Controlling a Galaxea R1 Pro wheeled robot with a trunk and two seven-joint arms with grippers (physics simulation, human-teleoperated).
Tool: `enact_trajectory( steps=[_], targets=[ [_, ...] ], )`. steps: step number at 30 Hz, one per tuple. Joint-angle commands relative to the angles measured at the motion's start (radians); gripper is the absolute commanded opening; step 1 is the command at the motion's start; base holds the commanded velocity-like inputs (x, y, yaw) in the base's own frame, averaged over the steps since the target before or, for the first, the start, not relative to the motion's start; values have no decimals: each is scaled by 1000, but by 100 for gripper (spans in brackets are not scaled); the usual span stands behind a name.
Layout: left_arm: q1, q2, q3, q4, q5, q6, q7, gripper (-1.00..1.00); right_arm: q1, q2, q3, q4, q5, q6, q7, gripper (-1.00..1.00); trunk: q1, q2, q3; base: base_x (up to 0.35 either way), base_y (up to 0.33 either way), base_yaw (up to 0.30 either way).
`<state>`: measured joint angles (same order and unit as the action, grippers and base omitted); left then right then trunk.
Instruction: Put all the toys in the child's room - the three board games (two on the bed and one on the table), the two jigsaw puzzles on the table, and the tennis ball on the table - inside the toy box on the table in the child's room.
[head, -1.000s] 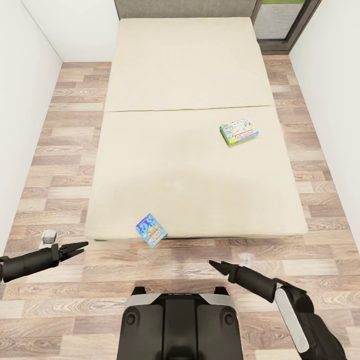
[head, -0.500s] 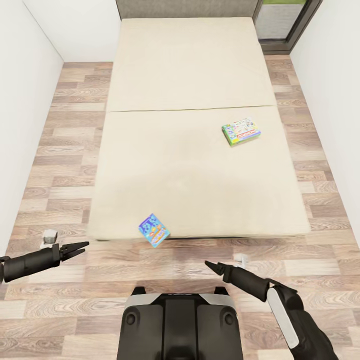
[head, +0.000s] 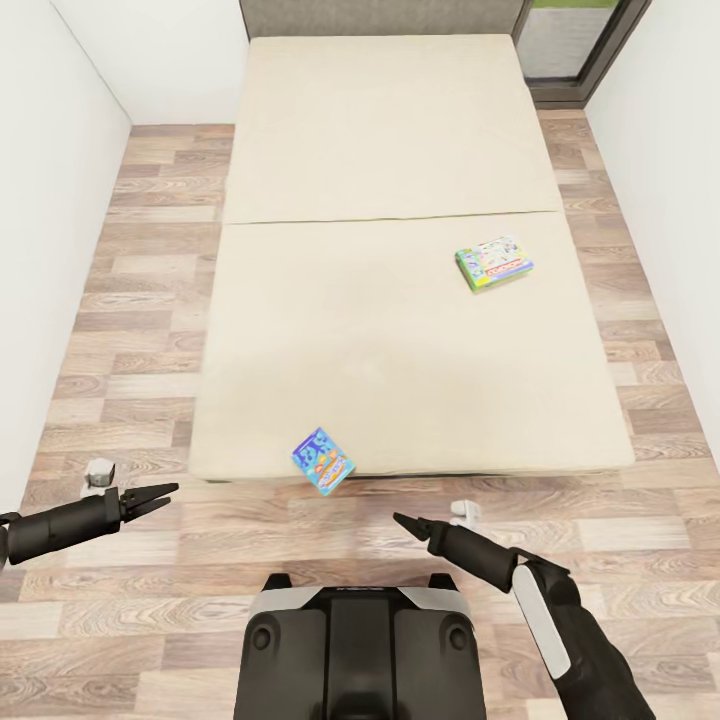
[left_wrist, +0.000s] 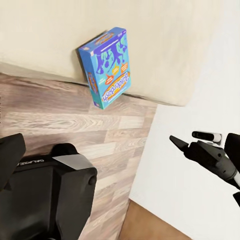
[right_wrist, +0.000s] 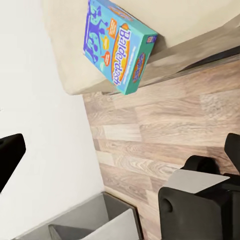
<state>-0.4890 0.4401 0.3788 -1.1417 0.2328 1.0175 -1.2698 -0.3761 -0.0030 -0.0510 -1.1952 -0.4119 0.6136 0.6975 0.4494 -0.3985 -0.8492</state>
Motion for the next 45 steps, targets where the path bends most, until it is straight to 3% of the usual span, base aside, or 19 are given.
enact_trajectory(
  steps=[1, 16, 26, 33, 45],
  targets=[
    [0, 0, 0, 0, 2, 7, -3, 100, 0, 0, -1, 0, -5, 7, 1, 100, 1, -1, -1, 0, 81, 0],
    [0, 2, 3, 0, 1, 6, -44, 100, -7, 3, -8, 6, -15, 15, -12, 100, 1, -1, -1, 0, 117, 0],
    [0, 3, 5, 0, 0, 6, -47, 100, -7, 4, -59, 37, -19, 6, -16, 100, 1, -1, -1, 0, 143, 0],
    [0, 3, 6, 0, 1, 7, -48, 100, -8, 4, -71, 62, -22, 5, -16, 100, 1, -1, -1, 0, 62, 0],
    [0, 6, 11, -1, 3, 17, -49, 100, -12, 9, -70, 114, -130, 2, -16, 100, 1, -1, -1, 0, 6, 0]
  ],
)
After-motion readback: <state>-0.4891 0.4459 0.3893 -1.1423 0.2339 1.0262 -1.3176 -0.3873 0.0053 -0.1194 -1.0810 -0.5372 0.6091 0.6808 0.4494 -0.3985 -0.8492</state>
